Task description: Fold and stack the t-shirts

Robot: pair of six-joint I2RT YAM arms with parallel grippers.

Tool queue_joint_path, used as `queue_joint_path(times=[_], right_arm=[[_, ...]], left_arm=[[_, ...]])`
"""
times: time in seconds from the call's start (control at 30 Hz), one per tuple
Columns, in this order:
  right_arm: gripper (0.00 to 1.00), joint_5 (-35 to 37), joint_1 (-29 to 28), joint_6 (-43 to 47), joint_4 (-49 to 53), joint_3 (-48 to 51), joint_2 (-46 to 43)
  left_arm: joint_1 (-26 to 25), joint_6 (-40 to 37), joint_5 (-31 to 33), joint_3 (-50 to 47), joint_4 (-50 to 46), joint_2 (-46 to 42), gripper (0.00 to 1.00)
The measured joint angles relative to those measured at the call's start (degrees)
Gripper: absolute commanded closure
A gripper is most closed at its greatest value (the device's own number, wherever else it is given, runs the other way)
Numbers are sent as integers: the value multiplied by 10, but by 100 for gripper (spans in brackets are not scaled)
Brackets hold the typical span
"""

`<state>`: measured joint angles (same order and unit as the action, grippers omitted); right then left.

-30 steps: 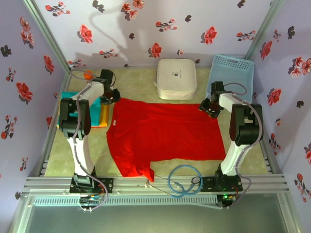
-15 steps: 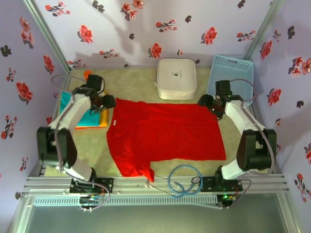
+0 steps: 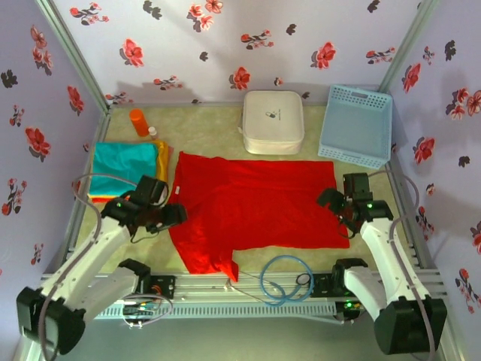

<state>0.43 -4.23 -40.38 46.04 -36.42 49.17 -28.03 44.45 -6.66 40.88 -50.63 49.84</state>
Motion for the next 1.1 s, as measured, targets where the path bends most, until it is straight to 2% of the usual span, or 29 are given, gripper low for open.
queue_joint_path(times=[0.2, 0.4, 0.53, 0.63, 0.7, 0.8, 0.93, 1.1], right_arm=[[1, 27, -4, -44, 21, 23, -4], [1, 29, -4, -68, 18, 45, -2], [1, 30, -4, -73, 19, 55, 3], [3, 34, -4, -73, 19, 55, 4], [9, 38, -4, -77, 19, 56, 4], [12, 42, -4, -88, 23, 63, -4], [20, 42, -4, -105, 42, 76, -38], [24, 39, -4, -128, 61, 96, -58]], left_arm=[[-111, 128, 16, -67, -1, -67, 44], [-233, 241, 46, -127, -2, -73, 53], [-318, 310, 68, -145, 7, -70, 55], [-360, 353, 79, -156, 21, -57, 56], [-383, 376, 84, -161, 33, -38, 56], [-408, 398, 87, -164, 58, 1, 53], [-422, 415, 91, -166, 91, 38, 52], [-428, 427, 93, -170, 118, 49, 59]])
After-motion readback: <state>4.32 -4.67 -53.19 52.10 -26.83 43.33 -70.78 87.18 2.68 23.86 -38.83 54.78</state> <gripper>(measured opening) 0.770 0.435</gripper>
